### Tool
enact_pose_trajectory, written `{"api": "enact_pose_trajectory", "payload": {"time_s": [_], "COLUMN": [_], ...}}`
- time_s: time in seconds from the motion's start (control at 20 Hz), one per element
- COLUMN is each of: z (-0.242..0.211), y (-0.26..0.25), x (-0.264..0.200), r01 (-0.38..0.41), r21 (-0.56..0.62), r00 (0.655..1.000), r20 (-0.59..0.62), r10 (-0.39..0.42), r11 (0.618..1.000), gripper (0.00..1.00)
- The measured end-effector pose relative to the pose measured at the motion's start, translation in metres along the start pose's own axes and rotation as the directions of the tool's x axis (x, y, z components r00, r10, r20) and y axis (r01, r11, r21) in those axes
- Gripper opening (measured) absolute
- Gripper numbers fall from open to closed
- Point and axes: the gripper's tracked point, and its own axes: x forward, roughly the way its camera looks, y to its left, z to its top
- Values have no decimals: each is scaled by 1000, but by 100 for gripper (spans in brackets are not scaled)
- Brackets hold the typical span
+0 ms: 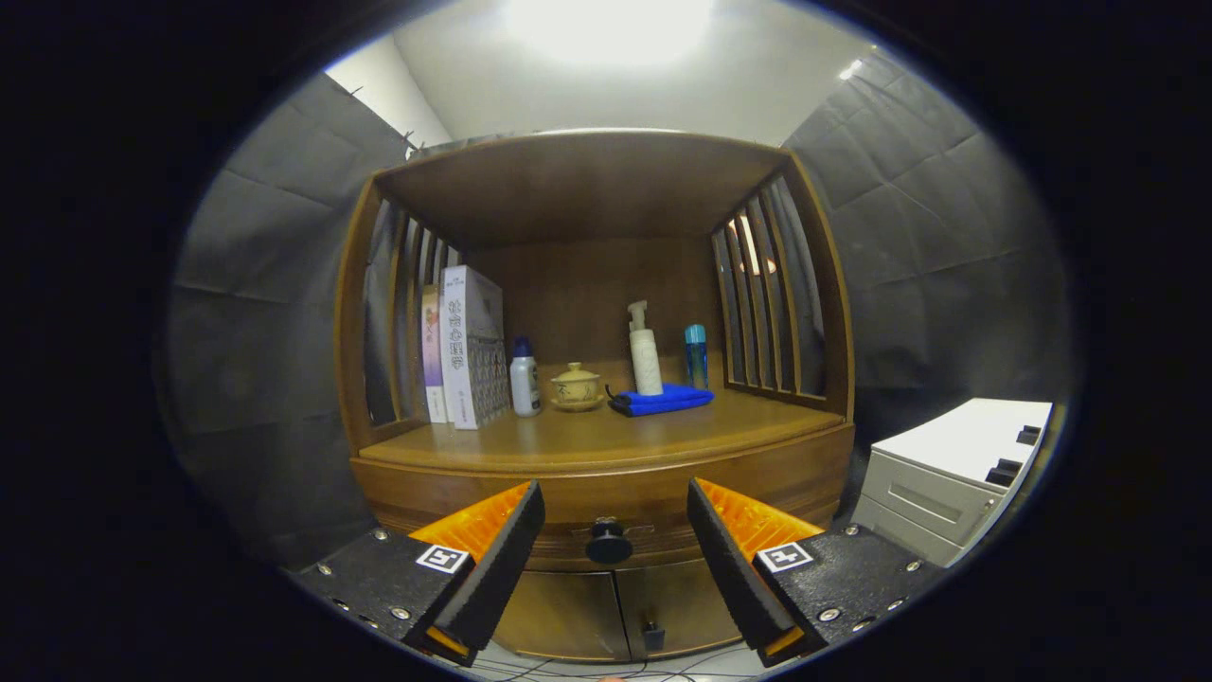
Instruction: Pull open the drawer, take out the items inside it, and place them on the countertop above the cabinet.
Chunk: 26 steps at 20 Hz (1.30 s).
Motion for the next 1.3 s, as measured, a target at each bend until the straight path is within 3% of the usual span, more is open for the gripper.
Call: {"api": "enact_pose_trajectory", "payload": {"time_s": [0.8, 1.2, 1.3], "z": [-73, -84, -84], "y": [3, 8, 7], "x": [66, 69, 68], "r01": [-32, -45, -47], "r21": [-36, -40, -31], "r00": [992, 987, 985], "r20": [-126, -154, -166], "r10": [27, 39, 42], "r11": [999, 998, 998], "gripper": [91, 50, 47]}}
